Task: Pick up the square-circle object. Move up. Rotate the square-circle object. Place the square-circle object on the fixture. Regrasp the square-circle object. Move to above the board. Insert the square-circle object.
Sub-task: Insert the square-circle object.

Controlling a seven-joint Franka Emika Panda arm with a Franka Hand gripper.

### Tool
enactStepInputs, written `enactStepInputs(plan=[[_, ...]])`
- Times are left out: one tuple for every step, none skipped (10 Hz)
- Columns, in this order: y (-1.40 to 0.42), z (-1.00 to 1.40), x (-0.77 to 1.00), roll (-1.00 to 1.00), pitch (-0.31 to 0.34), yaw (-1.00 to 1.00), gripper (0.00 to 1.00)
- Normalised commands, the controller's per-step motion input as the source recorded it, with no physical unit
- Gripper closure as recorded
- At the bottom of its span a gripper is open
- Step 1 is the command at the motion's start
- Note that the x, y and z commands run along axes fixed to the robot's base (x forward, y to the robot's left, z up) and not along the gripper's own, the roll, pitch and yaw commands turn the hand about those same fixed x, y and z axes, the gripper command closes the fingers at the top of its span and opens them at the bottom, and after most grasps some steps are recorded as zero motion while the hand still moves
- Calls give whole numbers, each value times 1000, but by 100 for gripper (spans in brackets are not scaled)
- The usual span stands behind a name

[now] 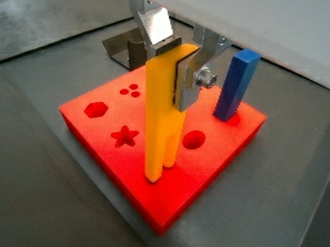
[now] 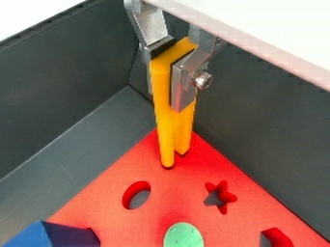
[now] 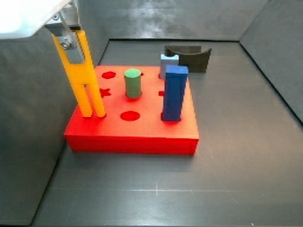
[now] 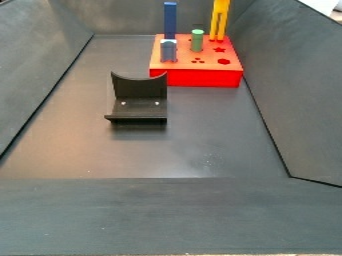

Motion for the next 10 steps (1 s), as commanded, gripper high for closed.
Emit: enactStepInputs(plan=[[26,-263,126,0,-1,34,100],[54,-303,0,0,-37,26,100],[14,-440,114,-29,-120,6,100],[9,-500,189,-64,-154,0,100],[34,-649,140,-34,-160,0,100],[60,-563,131,0,-91,-23,100],[43,-414,131,0,-20,-34,100],[49,-394,97,0,-36,-29,100],[3,-371,66,0,-7,-6,100],[0,-409,63,60,0,0,100]])
